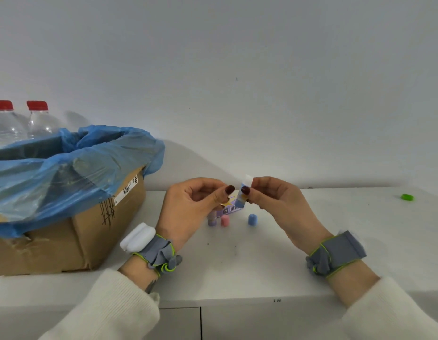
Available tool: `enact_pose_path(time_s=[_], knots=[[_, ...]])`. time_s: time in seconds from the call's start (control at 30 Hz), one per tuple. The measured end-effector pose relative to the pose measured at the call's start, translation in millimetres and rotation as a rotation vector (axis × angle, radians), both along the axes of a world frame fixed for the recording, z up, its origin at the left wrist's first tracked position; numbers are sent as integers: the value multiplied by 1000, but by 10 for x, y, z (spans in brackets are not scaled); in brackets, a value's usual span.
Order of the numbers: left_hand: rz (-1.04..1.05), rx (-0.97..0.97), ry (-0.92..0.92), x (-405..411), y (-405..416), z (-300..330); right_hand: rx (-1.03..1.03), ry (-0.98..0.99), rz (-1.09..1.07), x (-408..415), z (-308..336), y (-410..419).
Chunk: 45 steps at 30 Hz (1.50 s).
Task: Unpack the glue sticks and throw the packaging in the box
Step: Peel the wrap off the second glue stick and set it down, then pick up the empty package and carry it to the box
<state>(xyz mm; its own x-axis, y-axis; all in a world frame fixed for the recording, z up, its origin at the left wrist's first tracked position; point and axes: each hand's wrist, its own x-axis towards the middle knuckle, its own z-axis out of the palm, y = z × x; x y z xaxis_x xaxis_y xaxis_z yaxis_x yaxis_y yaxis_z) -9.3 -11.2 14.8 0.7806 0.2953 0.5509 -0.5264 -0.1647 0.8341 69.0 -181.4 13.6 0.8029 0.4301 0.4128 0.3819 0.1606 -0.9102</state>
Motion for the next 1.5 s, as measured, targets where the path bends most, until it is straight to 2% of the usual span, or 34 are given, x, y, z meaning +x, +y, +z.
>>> enact_pose_path(time_s=[0.17, 0.37, 0.7, 0.9, 1.0, 1.2, 1.5], knots=[[94, 24, -11, 50, 34, -20, -299, -199, -215, 85, -99, 17], [177, 38, -49, 43, 74, -18, -420, -232, -252, 138, -135, 7], [293, 41, -60, 73, 138, -30, -502, -225, -274, 148, -150, 43], [505, 76, -64, 102, 221, -32, -503, -218, -276, 123, -142, 34], [592, 198, 30, 151, 296, -65, -475, -193, -276, 109, -120, 36], [557, 421, 413, 364, 415, -153, -364, -127, -289, 94, -72, 22], [505, 668, 540, 504, 437, -105, -238, -107, -313, 91, -52, 15]])
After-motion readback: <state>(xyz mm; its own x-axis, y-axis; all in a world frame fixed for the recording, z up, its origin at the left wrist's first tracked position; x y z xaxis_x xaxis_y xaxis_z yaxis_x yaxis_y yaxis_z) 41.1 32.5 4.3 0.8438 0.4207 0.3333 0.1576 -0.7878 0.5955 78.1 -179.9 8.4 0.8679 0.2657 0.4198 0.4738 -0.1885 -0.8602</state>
